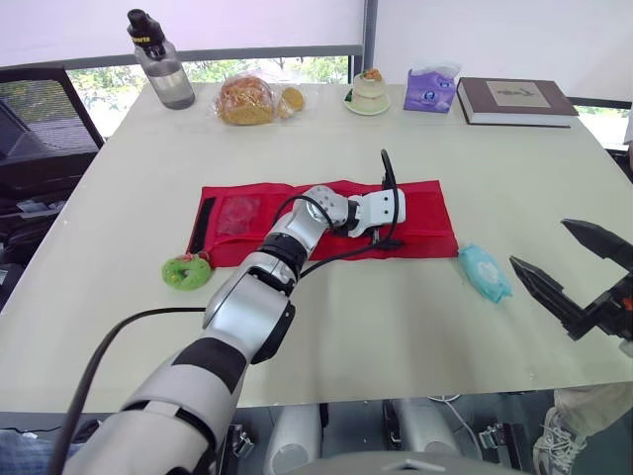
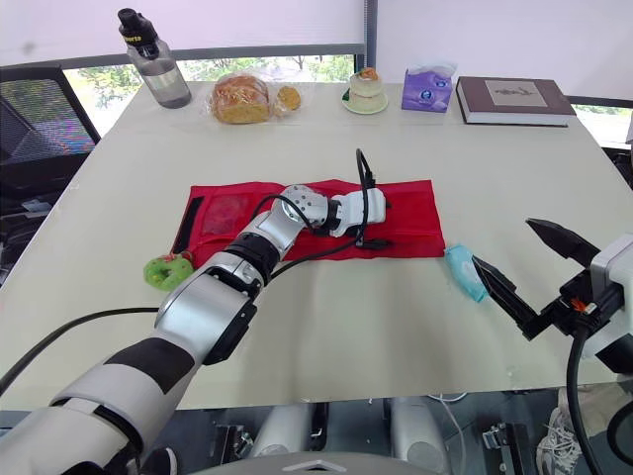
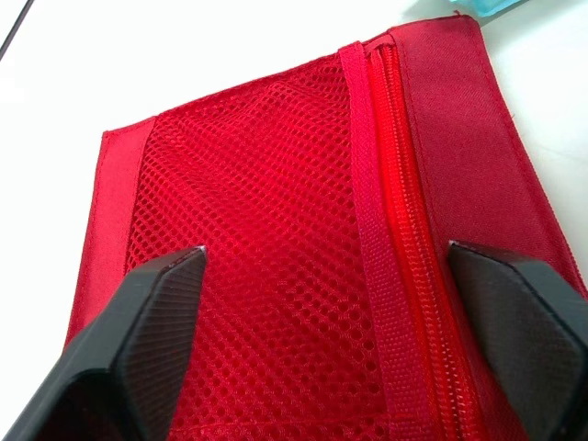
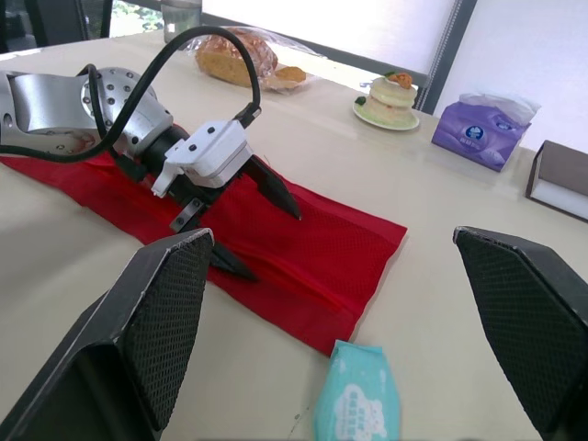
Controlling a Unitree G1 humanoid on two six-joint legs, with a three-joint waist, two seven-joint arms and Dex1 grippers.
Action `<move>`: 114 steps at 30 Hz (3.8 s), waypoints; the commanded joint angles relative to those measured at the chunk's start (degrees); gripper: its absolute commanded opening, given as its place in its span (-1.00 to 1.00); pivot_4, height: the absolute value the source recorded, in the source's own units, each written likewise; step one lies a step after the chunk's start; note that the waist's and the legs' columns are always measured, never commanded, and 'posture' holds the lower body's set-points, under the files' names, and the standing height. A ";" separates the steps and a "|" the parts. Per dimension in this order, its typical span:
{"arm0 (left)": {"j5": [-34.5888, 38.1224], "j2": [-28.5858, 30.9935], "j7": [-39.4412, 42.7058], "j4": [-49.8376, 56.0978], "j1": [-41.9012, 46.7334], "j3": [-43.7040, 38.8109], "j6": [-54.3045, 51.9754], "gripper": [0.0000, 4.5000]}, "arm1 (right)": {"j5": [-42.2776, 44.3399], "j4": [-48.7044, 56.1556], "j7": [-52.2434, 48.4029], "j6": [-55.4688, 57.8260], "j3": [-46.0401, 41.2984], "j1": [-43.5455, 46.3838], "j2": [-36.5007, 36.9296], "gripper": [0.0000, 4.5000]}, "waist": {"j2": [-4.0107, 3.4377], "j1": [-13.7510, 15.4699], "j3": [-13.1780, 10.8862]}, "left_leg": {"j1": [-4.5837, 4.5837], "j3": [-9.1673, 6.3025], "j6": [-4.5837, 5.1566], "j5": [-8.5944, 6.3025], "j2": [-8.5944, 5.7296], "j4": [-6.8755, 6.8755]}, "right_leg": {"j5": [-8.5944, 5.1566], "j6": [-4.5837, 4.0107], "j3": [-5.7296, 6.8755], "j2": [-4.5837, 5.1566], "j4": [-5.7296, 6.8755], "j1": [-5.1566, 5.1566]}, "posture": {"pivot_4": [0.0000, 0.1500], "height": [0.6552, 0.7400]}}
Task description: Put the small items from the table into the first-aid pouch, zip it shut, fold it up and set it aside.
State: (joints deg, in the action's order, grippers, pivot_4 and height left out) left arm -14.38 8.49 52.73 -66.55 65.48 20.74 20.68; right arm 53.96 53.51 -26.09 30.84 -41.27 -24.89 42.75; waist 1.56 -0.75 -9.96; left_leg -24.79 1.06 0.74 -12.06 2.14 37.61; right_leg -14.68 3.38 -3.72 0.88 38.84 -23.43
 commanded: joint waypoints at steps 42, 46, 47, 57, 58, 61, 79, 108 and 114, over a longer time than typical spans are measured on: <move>4.59 -4.56 0.85 0.90 3.10 -8.47 -5.95 -0.97 | -27.45 -25.59 -2.85 6.89 28.13 14.95 -2.00 1.00 | -0.02 0.00 0.00 | 0.00 0.02 0.00 0.00 -0.01 -0.02 | 0.02 -0.05 -0.04 -0.04 0.02 -0.04 | 1.00 0.97; 4.53 -4.81 0.67 0.74 3.40 -8.49 -6.08 -1.00 | -28.74 -26.61 -2.47 7.55 29.96 17.08 -2.94 0.76 | -0.03 0.21 0.00 | -0.05 0.02 0.00 0.00 -0.02 -0.03 | 0.03 -0.06 -0.02 -0.02 -0.01 -0.04 | 1.00 0.97; 4.58 -4.87 0.69 0.76 3.45 -8.52 -6.12 -1.00 | -29.10 -26.52 -2.41 7.60 29.99 17.14 -2.83 0.60 | -0.03 0.20 0.00 | -0.06 0.04 0.00 0.00 -0.04 -0.03 | 0.03 -0.06 -0.03 0.01 -0.02 -0.04 | 1.00 0.97; 5.03 -5.93 1.50 0.80 3.68 -9.01 -6.58 -1.00 | -28.72 -20.61 -0.75 11.24 28.20 18.13 -3.19 -0.94 | -0.03 0.08 0.00 | -0.02 0.04 0.00 0.00 -0.03 -0.02 | 0.02 -0.04 -0.04 -0.01 0.02 -0.03 | 1.00 0.97; 5.09 -6.17 1.55 0.79 3.76 -9.10 -6.72 -1.00 | -28.25 -19.85 -0.29 12.28 28.25 19.12 -3.50 -0.94 | -0.03 0.05 0.00 | -0.02 0.04 0.00 0.00 -0.03 -0.02 | 0.03 -0.05 -0.04 -0.01 0.02 -0.03 | 1.00 0.97; 4.82 -7.09 1.56 0.66 3.99 -9.11 -6.72 -1.00 | -26.12 -17.95 -0.16 15.10 29.38 21.64 -4.46 -0.94 | -0.03 -0.02 0.00 | -0.02 0.04 0.00 0.00 -0.03 -0.02 | 0.03 -0.05 -0.05 -0.01 0.02 -0.04 | 1.00 0.97; 6.83 -11.57 6.79 7.18 0.44 -8.40 -8.09 -1.00 | -31.23 -31.18 13.24 29.15 36.23 42.55 -15.41 -0.94 | -0.04 -0.02 0.01 | -0.07 0.04 0.00 0.00 -0.02 -0.04 | 0.04 -0.07 -0.04 -0.01 0.01 -0.09 | 1.00 0.97; 7.30 -13.50 5.65 7.55 -0.31 -8.24 -9.72 -1.00 | -32.48 -24.84 11.99 25.37 33.94 35.59 -17.03 -0.47 | -0.08 -0.24 0.01 | -0.02 0.05 0.00 0.00 -0.01 -0.13 | 0.03 -0.06 -0.09 -0.05 0.03 -0.14 | 1.00 0.97; 7.55 -13.68 6.40 8.54 -1.11 -7.93 -9.80 -1.00 | -37.27 -33.22 12.80 19.08 37.20 41.75 -17.99 -0.97 | -0.08 -0.15 0.01 | -0.06 0.07 0.00 0.00 -0.02 -0.15 | 0.04 -0.07 -0.09 -0.04 -0.01 -0.15 | 1.00 0.97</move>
State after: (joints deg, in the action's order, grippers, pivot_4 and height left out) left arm -8.06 -4.34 58.70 -60.44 63.74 12.88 10.41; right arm 17.76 20.45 -13.56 52.43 -4.14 15.55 25.12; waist 1.48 -0.91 -9.94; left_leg -24.86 1.13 0.74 -12.06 2.12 37.46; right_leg -14.64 3.31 -3.81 0.84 38.83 -23.58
